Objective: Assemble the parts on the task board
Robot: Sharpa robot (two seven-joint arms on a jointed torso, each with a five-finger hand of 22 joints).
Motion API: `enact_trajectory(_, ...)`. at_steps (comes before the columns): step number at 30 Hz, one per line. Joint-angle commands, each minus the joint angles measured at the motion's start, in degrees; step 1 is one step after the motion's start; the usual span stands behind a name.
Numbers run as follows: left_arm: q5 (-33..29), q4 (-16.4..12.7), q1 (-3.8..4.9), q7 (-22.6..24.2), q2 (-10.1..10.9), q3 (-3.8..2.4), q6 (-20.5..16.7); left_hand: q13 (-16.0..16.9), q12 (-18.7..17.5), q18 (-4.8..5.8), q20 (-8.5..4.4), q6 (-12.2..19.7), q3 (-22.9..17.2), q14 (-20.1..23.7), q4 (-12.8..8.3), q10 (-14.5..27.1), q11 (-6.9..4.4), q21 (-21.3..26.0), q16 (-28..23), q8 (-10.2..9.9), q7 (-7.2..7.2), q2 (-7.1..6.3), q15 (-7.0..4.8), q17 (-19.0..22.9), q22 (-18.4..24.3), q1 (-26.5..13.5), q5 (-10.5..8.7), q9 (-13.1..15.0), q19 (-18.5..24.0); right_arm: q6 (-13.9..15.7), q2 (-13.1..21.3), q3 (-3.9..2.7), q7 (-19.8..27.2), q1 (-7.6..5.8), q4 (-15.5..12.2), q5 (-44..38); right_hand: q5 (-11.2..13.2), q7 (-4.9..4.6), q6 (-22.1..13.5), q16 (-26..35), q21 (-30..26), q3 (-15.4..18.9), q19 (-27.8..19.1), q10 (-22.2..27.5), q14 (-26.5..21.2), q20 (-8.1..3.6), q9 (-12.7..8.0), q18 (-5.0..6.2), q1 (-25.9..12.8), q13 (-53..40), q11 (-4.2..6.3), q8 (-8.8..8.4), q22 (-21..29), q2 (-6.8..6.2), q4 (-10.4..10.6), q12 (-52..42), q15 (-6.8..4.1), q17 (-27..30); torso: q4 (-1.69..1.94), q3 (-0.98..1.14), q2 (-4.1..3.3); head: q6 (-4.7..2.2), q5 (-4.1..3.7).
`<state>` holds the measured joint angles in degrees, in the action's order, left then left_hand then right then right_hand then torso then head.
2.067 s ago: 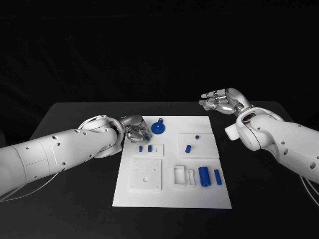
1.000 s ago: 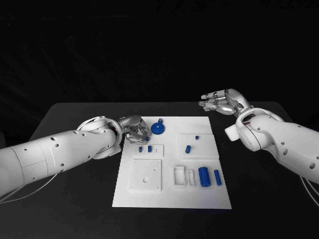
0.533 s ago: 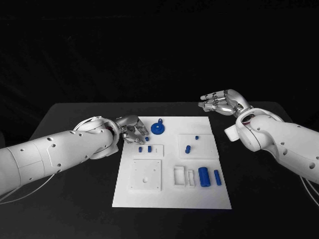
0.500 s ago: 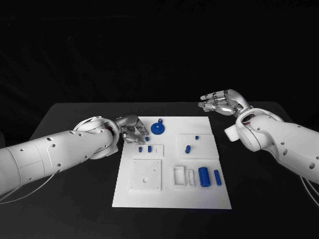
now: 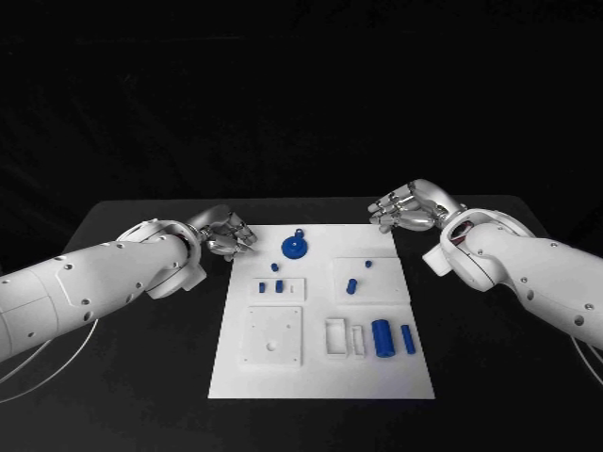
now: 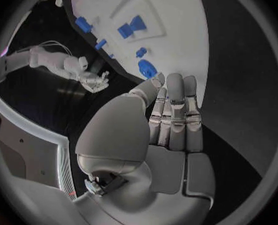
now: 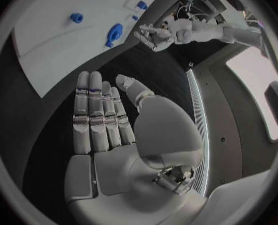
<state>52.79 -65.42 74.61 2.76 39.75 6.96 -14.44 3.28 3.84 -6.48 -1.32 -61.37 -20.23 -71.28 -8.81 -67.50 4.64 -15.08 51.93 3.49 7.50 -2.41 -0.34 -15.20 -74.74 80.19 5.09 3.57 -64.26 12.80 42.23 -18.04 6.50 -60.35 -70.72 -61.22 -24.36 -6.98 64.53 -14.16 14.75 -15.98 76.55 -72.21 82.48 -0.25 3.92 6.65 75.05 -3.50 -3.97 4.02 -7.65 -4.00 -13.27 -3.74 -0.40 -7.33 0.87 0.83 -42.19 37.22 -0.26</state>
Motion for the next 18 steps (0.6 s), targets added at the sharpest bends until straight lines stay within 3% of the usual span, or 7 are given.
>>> enact_trajectory(1,-18.53,0.05,0.64,5.14,0.72,-0.12,-2.17,0.0,0.14,1.19,0.1,-0.56,0.27,1.1,0.51,-0.87,0.15,1.9,-3.11,0.32,0.01,0.36,-0.19,1.31,0.98,-0.49,0.01,0.07,1.41,-7.95,0.08,-0.02,-2.4,0.03,-0.15,-12.97,-0.04,0.11,-0.56,-6.01,3.77,0.6,5.71,0.82,4.44,-2.16,-0.25,1.5,-0.33,0.07,0.33,-0.47,-1.82,0.72,0.1,0.29,-1.58,-3.1,0.03,-0.04,0.03,-0.56,-1.22)
enact_trajectory(2,-20.15,-0.03,0.76,5.48,0.9,-0.13,-2.0,0.07,0.37,1.41,0.23,-0.52,0.34,1.86,0.51,-1.42,0.0,2.39,-4.0,0.31,-0.03,0.33,-0.08,1.67,1.25,-0.5,0.0,0.06,1.95,-8.35,0.08,-0.02,-2.84,0.03,-0.23,-14.31,-0.07,0.09,-0.72,-6.9,4.07,0.58,6.1,1.1,4.26,-2.32,-0.28,1.48,-0.49,0.09,0.26,-0.5,-1.97,0.79,0.13,0.33,-1.64,-3.57,0.05,-0.08,0.04,-0.63,-1.35)
enact_trajectory(4,-25.05,-0.51,1.06,6.5,1.55,-0.16,-1.51,0.05,0.26,2.27,0.33,-0.51,0.97,2.53,0.37,-2.25,-0.09,4.6,-7.99,0.27,-0.04,0.65,0.2,3.33,2.86,-0.11,-0.24,0.03,3.09,-9.03,0.06,-0.01,-4.4,0.03,-0.62,-18.84,1.34,0.2,-1.07,-17.65,7.36,-0.09,9.29,1.78,3.55,-3.37,-0.28,1.29,-2.13,0.13,0.27,-0.55,-3.94,-0.29,-0.78,0.45,-2.25,-9.77,0.02,-0.14,-0.04,-0.99,-1.82)
enact_trajectory(7,-30.9,-1.51,1.28,7.56,2.36,-0.18,-2.21,0.09,-0.04,2.95,0.61,-0.6,1.71,3.36,0.38,-2.09,0.04,6.85,-11.94,0.26,0.03,0.94,0.71,4.83,4.5,-0.11,-0.67,0.04,4.08,-9.21,0.0,-0.01,-6.42,0.03,-1.13,-24.53,2.32,0.5,-0.35,-21.36,9.39,-2.05,8.34,0.89,2.53,-3.51,-0.21,1.14,-3.61,0.14,0.47,-0.45,-5.77,-0.27,-1.56,0.54,-2.27,-14.0,-0.03,-0.11,-0.06,-1.19,-2.39)
enact_trajectory(12,-44.19,-4.41,1.44,9.63,3.96,-0.17,-5.09,0.05,0.04,3.5,2.3,0.07,1.98,5.37,0.16,3.29,1.87,11.55,-20.22,0.35,0.48,0.33,2.56,7.87,9.21,-0.7,-0.76,0.06,6.52,-8.77,0.03,0.01,-9.67,0.27,-2.39,-33.03,3.61,0.68,0.21,-22.16,10.97,-1.81,6.98,1.58,1.45,-3.4,-0.21,1.09,-4.62,0.09,0.4,-0.43,-7.54,-1.53,-1.68,0.41,-2.05,-16.88,0.02,-0.24,0.09,-1.5,-3.31)
enact_trajectory(16,-46.15,-5.99,1.46,12.02,4.78,-0.16,-5.13,0.07,-0.15,3.43,4.43,0.29,1.3,5.13,0.28,3.61,2.54,11.43,-32.12,0.34,0.5,0.32,4.33,11.57,18.42,-1.87,0.98,0.05,10.42,-8.7,0.17,0.05,-11.73,0.82,-3.6,-37.44,5.83,0.68,0.45,-21.98,11.15,-1.11,6.69,2.95,1.32,-3.2,-0.21,1.13,-4.48,0.09,0.03,-0.44,-7.93,-2.37,-1.54,0.41,-1.85,-17.59,0.29,-0.52,0.15,-1.62,-3.25)
enact_trajectory(18,-45.79,-6.97,1.46,13.55,5.23,-0.16,-4.92,0.0,-0.26,3.45,5.21,0.4,0.74,5.34,-0.03,3.93,2.61,11.58,-38.0,0.3,0.51,0.15,5.27,11.39,22.58,-2.24,1.39,0.02,11.39,-8.68,0.15,0.16,-13.1,1.04,-4.43,-40.01,8.25,0.38,-0.15,-21.75,11.45,-1.53,6.51,3.99,1.27,-3.12,-0.27,1.26,-2.99,0.11,-0.28,-0.48,-8.36,-2.74,-2.05,0.42,-1.71,-18.06,0.25,-0.46,0.04,-1.82,-3.29)
